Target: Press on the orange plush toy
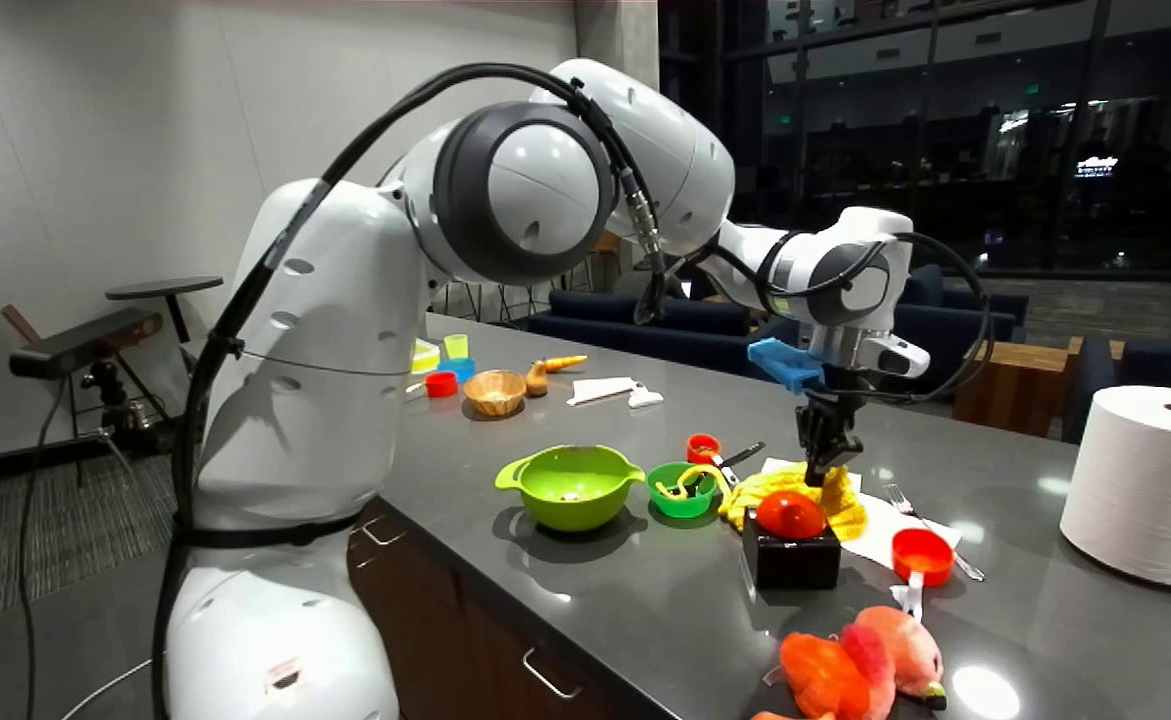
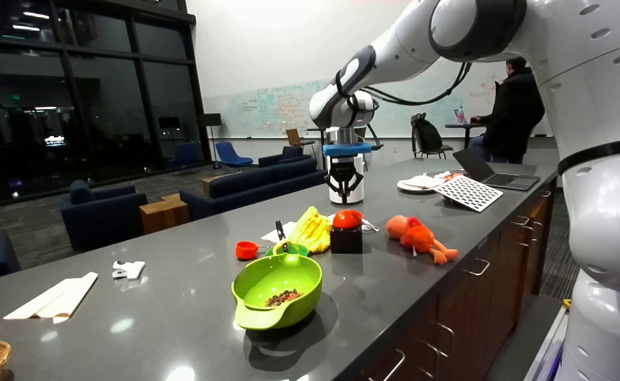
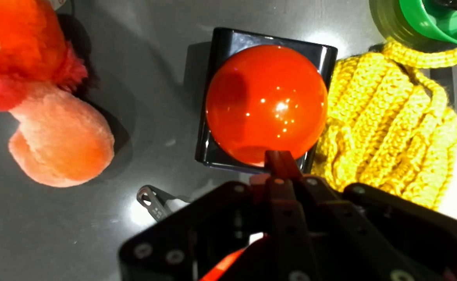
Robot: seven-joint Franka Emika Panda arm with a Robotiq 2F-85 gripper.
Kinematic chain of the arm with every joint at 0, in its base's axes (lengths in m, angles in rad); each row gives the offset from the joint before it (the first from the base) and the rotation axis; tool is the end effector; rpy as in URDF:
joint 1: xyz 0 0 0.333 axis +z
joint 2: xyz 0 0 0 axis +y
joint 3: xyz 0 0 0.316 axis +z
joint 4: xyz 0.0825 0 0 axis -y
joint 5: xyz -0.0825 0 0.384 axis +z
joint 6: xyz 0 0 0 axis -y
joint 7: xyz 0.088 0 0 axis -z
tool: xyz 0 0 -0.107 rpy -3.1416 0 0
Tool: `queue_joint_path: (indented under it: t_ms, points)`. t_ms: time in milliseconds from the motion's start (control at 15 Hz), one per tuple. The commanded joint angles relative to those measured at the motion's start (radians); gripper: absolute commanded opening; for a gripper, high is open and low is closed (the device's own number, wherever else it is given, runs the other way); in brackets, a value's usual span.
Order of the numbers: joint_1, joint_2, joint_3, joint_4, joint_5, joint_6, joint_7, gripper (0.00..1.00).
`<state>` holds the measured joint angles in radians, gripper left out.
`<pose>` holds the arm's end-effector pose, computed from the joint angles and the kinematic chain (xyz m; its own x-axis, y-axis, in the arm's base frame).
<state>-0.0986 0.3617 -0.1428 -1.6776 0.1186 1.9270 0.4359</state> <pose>0.6296 -0.1377 0.3855 0.7475 -0.6530 -0.1220 -0.6583 -0.7527 -0.0045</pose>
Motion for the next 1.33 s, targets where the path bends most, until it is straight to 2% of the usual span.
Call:
queue_joint_path:
  t_ms: [0, 800, 1267]
  points:
    - [-0.005, 0.005, -0.005, 0.002, 0.023, -0.034, 0.033, 0.0]
    - [-0.002, 0.021, -0.014, -0.026, 0.027, -0.061, 0.111, 0.0]
    - [-0.007, 0.025, -0.007, -0.054, 0.064, -0.034, 0.123, 0.0]
